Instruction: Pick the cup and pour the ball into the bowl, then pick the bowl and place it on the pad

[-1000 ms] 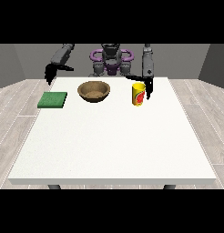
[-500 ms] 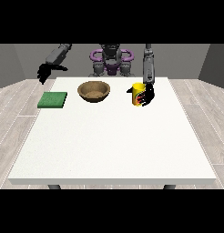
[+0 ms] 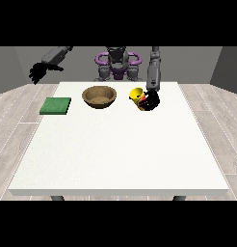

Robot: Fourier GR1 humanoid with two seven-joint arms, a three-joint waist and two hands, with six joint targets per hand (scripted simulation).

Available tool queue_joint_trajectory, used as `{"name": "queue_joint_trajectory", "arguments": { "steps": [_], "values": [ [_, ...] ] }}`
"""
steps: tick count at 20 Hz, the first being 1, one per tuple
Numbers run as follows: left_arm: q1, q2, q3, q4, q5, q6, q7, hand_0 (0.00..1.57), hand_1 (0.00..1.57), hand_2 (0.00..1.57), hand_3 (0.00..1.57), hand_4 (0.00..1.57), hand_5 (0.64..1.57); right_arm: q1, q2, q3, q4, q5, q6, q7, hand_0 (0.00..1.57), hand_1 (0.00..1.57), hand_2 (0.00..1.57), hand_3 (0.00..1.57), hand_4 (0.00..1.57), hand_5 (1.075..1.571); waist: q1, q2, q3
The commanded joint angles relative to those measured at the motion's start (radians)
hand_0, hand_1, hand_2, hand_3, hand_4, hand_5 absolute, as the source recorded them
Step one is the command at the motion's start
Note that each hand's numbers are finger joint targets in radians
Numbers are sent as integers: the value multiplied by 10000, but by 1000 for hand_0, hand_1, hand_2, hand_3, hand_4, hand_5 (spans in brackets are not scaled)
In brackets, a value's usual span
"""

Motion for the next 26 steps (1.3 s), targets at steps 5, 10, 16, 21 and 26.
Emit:
{"name": "queue_joint_trajectory", "arguments": {
  "steps": [5,10,16,21,26],
  "values": [
    [-767,-189,-1989,-523,-2370,925,3435,1388,1388,1571,1571,1023,1536,224,-345,-354,2331,323,-62,-89,0,0,78,0,0,1560,1054,-2187,-7],
    [-257,-610,-3373,-556,-4007,747,5064,1375,1375,1571,1571,1143,1567,996,-266,-398,3029,544,-173,-308,0,0,0,0,0,1560,1753,-3445,-22],
    [-501,-1062,-4022,-1055,-5521,1030,6640,1375,1375,1571,1571,1143,1567,922,-878,-655,3800,449,301,-568,0,0,39,0,0,1558,1928,-3310,-32],
    [-917,-1443,-5044,-1146,-7325,791,8157,1326,1326,1571,1571,1024,1569,966,-835,-795,4444,597,-19,-1125,0,0,0,0,0,1552,2332,-3553,-28],
    [-1747,-1674,-6357,-1496,-8655,678,9859,937,937,1571,1571,910,1571,488,-1355,-993,5137,524,624,-1852,0,0,0,0,0,1547,2165,-2865,-21]
  ]
}}
